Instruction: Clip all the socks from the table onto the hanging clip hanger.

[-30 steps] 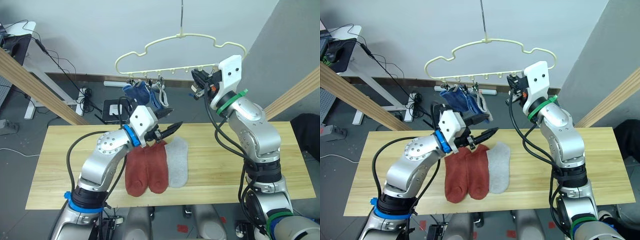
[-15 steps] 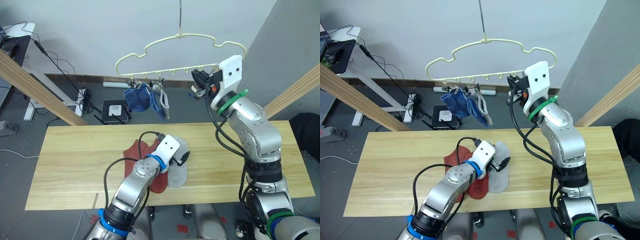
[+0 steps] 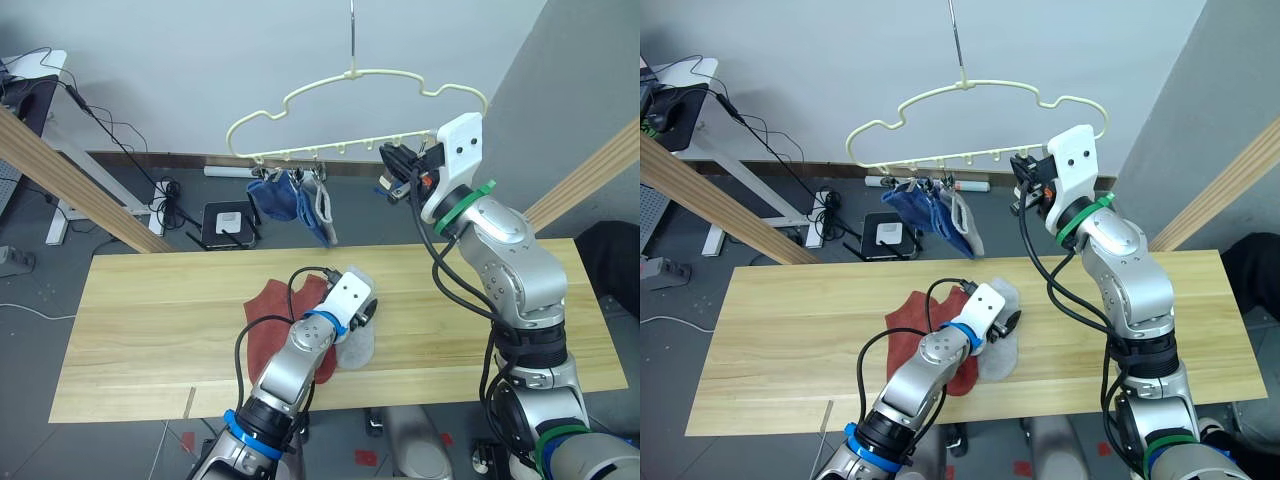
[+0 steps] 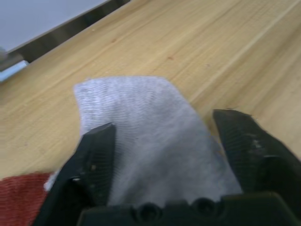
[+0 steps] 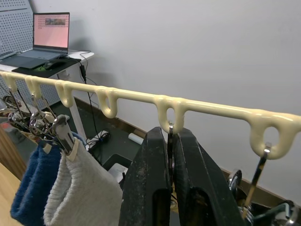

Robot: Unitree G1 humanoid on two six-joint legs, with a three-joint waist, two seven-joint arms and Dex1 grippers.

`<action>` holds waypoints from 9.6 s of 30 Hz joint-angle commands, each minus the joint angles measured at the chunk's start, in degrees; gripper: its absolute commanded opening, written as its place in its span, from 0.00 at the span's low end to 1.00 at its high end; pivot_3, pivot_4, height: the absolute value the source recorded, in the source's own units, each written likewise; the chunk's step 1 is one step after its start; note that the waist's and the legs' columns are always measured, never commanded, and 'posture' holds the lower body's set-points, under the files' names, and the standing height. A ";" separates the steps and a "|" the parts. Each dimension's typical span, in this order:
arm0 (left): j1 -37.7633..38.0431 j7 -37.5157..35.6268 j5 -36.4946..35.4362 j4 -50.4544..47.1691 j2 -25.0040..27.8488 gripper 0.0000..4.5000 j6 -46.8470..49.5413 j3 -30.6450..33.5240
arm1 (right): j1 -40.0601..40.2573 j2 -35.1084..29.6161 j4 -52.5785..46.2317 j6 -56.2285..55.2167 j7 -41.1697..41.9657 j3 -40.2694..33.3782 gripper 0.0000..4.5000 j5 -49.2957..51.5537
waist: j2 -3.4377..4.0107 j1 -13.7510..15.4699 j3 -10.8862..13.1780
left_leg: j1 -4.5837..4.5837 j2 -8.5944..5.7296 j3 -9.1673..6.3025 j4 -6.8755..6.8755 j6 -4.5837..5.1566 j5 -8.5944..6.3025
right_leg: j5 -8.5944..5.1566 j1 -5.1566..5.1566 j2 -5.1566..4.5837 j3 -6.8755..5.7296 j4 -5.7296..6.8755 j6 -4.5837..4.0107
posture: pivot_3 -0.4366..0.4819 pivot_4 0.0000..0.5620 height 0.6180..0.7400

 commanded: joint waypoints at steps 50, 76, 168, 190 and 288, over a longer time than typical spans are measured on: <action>-12.96 -0.15 9.79 14.77 6.81 0.01 -60.03 5.02 | 0.78 0.41 -6.03 4.50 -0.03 -1.30 0.00 5.51 | 0.00 -0.18 -0.01 | -0.05 0.02 0.04 -0.06 0.10 -0.05 | 0.01 0.00 -0.05 -0.08 -0.19 -0.01 | 0.27 0.66 1.00; -13.85 -0.24 8.19 14.74 3.81 0.00 -59.15 5.74 | 3.71 -0.90 -12.37 11.02 -0.65 -3.11 0.58 10.26 | 0.00 -0.18 -0.01 | -0.07 0.02 0.04 -0.10 0.03 -0.01 | 0.01 0.00 -0.06 -0.10 -0.25 -0.01 | 0.27 0.64 1.00; -11.60 -25.68 -17.60 -11.81 16.08 0.42 -24.28 15.17 | 0.92 -0.49 2.11 -7.32 -4.36 0.15 0.43 -5.33 | 0.00 -0.03 -0.01 | -0.08 0.01 -0.01 0.62 -0.01 0.04 | 0.02 0.02 -0.04 -0.03 0.41 0.00 | 0.32 0.60 1.00; -10.93 -25.37 -17.13 -12.35 16.44 0.42 -24.09 15.35 | -2.81 0.54 8.34 -12.49 -1.49 0.75 0.43 -5.69 | 0.00 0.01 -0.01 | -0.08 0.02 -0.02 0.61 -0.01 0.04 | 0.03 0.02 -0.04 -0.04 0.42 -0.01 | 0.34 0.59 1.00; -28.56 0.53 10.97 28.93 -1.16 0.00 -50.99 3.76 | -1.07 1.02 1.44 -2.17 -2.16 -2.79 0.02 -3.04 | 0.00 -0.25 -0.01 | -0.24 -0.02 0.07 0.50 0.16 -0.04 | 0.07 -0.02 -0.11 -0.06 0.04 0.04 | 0.26 0.63 1.00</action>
